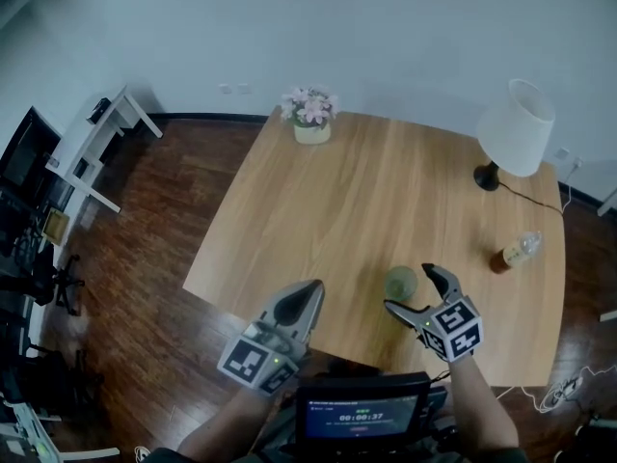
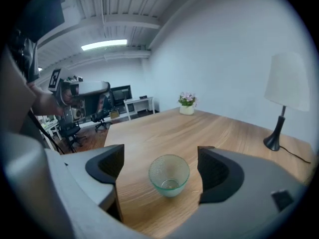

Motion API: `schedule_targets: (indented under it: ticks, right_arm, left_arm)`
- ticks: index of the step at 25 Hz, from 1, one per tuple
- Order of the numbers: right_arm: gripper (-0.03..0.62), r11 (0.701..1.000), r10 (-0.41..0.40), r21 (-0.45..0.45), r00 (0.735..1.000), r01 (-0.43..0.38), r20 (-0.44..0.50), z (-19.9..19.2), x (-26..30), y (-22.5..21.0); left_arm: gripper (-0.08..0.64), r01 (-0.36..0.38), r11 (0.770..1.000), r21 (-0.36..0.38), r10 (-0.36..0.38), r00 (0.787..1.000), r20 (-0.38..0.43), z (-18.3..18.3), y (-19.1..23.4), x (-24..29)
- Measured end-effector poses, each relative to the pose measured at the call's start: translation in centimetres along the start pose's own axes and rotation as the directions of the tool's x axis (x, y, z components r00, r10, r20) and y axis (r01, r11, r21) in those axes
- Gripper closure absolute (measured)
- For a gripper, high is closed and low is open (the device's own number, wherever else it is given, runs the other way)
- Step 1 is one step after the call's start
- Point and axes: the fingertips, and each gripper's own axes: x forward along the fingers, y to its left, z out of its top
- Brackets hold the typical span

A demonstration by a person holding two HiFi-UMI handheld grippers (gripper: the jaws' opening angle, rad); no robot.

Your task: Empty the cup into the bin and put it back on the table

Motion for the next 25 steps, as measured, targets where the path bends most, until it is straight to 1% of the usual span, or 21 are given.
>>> schedule_targets:
  ticks: [3,6,8,9,11,13,15,16,18,19,20,22,23,25]
  right_arm:
    - [0.126,0.999,-0.007,0.047,0.998,0.004,0.058,2.3,-3.0,0.3]
    - [0.189,0.997,-0.022,0.071,0.991,0.012,0.135,4.7,-5.8,0.8]
    - [0.195,0.997,-0.043,0.074,0.983,0.03,0.177,6.0,-7.4,1.6]
    - [0.209,0.996,-0.06,0.081,0.979,0.044,0.195,6.5,-8.3,2.2]
    - [0.273,0.99,-0.114,0.106,0.967,0.092,0.229,7.7,-10.1,3.2]
    - [0.28,0.981,-0.178,0.126,0.95,0.15,0.257,8.7,-11.7,4.1]
    - [0.353,0.966,-0.244,0.151,0.928,0.208,0.282,9.0,-13.2,5.0]
    - [0.37,0.957,-0.276,0.171,0.916,0.234,0.291,9.0,-13.9,5.7]
    - [0.375,0.935,-0.34,0.21,0.894,0.286,0.292,8.5,-15.2,7.2]
    - [0.431,0.922,-0.372,0.227,0.882,0.315,0.289,8.2,-15.8,8.0]
    - [0.471,0.909,-0.402,0.242,0.87,0.34,0.285,7.9,-16.3,8.8]
    - [0.479,0.886,-0.447,0.274,0.848,0.375,0.284,7.4,-17.1,10.1]
    - [0.479,0.875,-0.467,0.286,0.837,0.391,0.286,7.2,-17.5,10.6]
    - [0.479,0.853,-0.508,0.298,0.811,0.428,0.289,6.9,-18.6,11.7]
  left_arm:
    - [0.568,0.006,1.0,0.031,-0.007,1.0,0.004,0.9,-0.8,-0.6]
    - [0.568,0.006,0.999,0.039,-0.007,1.0,0.027,1.6,-1.2,-0.9]
    - [0.568,0.004,0.999,0.046,-0.006,0.999,0.039,2.2,-1.3,-1.4]
    - [0.568,0.005,0.999,0.052,-0.007,0.999,0.041,2.5,-1.3,-1.9]
    - [0.568,0.006,0.999,0.051,-0.008,0.999,0.043,3.0,-1.0,-2.8]
    - [0.568,0.019,0.999,0.042,-0.021,0.998,0.056,3.4,-0.4,-3.7]
    - [0.568,0.045,0.998,0.039,-0.048,0.997,0.063,3.6,0.0,-4.7]
    - [0.568,0.062,0.997,0.04,-0.065,0.996,0.063,3.8,0.0,-5.3]
    - [0.568,0.098,0.994,0.044,-0.101,0.993,0.063,4.3,0.0,-6.7]
    - [0.568,0.112,0.993,0.039,-0.115,0.991,0.064,4.5,0.0,-7.4]
    - [0.568,0.122,0.992,0.023,-0.124,0.99,0.066,4.7,0.2,-8.2]
    - [0.568,0.138,0.99,-0.02,-0.136,0.988,0.077,5.2,0.5,-9.6]
    - [0.568,0.152,0.988,-0.025,-0.15,0.985,0.081,5.4,0.4,-10.2]
    - [0.568,0.195,0.981,-0.005,-0.194,0.978,0.074,5.6,-0.1,-10.9]
